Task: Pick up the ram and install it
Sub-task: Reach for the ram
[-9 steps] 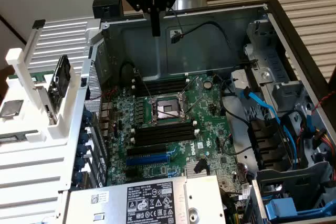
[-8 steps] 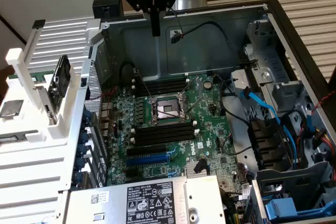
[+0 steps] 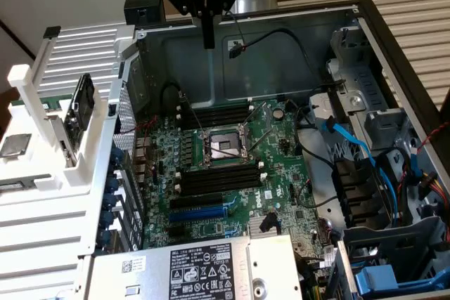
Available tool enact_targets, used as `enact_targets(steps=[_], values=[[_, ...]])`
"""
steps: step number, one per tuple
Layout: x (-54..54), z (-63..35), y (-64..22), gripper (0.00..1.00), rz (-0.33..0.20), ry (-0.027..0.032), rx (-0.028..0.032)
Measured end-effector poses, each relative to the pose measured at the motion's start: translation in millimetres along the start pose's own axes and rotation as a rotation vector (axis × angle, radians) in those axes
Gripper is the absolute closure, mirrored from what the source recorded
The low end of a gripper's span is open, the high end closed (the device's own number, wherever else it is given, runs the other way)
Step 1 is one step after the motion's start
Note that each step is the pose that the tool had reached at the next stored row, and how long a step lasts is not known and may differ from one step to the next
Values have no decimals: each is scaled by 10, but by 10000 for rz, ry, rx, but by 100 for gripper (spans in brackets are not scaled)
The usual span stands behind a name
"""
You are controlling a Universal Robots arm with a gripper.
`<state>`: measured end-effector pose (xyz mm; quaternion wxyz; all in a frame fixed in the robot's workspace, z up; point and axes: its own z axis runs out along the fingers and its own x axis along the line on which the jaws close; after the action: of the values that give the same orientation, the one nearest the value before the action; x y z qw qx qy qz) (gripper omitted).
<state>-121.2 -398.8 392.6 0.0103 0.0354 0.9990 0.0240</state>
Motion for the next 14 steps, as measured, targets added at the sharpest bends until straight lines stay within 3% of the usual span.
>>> enact_targets(steps=[5, 14], values=[[8, 0, 0, 90, 1, -1, 0], [335, -7, -15, 90, -5, -120, -8]])
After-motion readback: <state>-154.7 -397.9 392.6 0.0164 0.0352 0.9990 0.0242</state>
